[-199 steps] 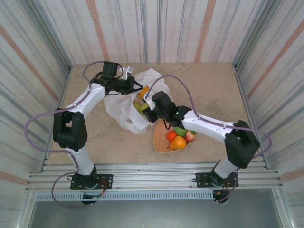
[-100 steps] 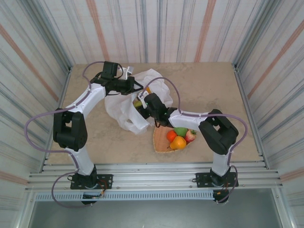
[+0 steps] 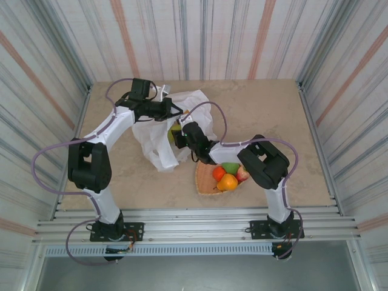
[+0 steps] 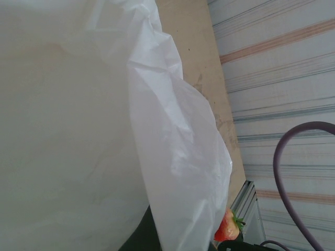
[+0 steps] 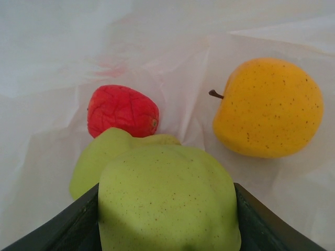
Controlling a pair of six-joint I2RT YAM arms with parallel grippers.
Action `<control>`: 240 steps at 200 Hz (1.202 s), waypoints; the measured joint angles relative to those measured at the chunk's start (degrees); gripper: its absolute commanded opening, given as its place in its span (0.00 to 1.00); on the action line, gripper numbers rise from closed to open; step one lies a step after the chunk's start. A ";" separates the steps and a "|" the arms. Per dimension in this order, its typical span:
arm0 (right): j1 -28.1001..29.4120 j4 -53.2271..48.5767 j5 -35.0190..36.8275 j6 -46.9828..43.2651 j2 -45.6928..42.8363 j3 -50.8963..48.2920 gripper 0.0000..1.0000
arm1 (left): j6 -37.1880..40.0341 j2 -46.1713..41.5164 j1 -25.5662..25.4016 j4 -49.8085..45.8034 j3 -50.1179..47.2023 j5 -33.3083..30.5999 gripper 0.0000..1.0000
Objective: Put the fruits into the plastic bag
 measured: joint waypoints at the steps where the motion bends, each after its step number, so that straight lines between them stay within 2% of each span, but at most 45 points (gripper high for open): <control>1: 0.00 0.11 0.04 0.13 0.11 0.07 0.56 | 0.00 0.00 0.00 0.00 0.00 0.00 0.00; 89: 0.02 1.09 3.39 2.56 1.66 1.31 0.82 | -0.22 0.00 0.00 0.31 0.00 0.17 0.00; 165: 0.02 -0.92 2.12 2.45 -3.28 -2.12 0.82 | -0.22 0.00 0.00 0.28 0.00 0.17 0.00; 240: 1.31 -16.09 -8.68 2.03 -23.54 -11.69 0.76 | -0.46 -0.02 0.83 0.28 0.00 0.15 0.00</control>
